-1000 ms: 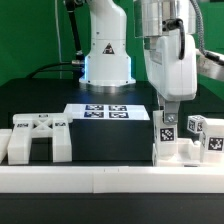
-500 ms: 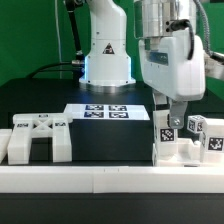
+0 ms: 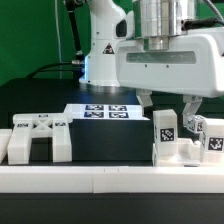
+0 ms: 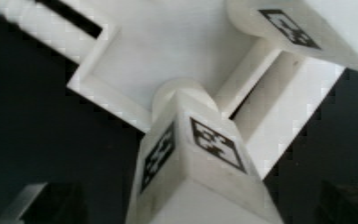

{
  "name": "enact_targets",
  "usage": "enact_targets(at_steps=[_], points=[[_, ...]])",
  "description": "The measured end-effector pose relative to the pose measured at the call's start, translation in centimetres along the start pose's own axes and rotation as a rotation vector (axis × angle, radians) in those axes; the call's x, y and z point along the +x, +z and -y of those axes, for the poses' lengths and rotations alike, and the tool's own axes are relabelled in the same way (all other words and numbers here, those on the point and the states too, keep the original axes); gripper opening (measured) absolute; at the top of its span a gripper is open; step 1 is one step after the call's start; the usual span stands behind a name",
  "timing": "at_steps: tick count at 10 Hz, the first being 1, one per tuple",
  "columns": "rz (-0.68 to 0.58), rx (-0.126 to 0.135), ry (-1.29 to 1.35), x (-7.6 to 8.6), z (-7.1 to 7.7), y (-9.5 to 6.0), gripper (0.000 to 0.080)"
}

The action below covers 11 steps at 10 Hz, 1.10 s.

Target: Assemble chair

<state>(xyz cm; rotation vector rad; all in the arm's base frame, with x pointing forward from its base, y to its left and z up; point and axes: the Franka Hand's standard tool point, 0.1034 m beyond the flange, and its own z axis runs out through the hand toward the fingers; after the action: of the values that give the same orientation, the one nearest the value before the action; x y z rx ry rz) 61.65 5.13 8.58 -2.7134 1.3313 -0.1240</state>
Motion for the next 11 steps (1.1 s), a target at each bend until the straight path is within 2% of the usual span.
enact_targets(at_steps=[7, 9, 11], points=[[0.000, -0.005, -0.502, 0.14, -0.19, 0.14, 0.0649], [-0.006, -0.019, -0.714, 0.31, -0.27, 0.10, 0.0648], [-0.009, -0.023, -0.743, 0.38, -0.20, 0.04, 0.0648]])
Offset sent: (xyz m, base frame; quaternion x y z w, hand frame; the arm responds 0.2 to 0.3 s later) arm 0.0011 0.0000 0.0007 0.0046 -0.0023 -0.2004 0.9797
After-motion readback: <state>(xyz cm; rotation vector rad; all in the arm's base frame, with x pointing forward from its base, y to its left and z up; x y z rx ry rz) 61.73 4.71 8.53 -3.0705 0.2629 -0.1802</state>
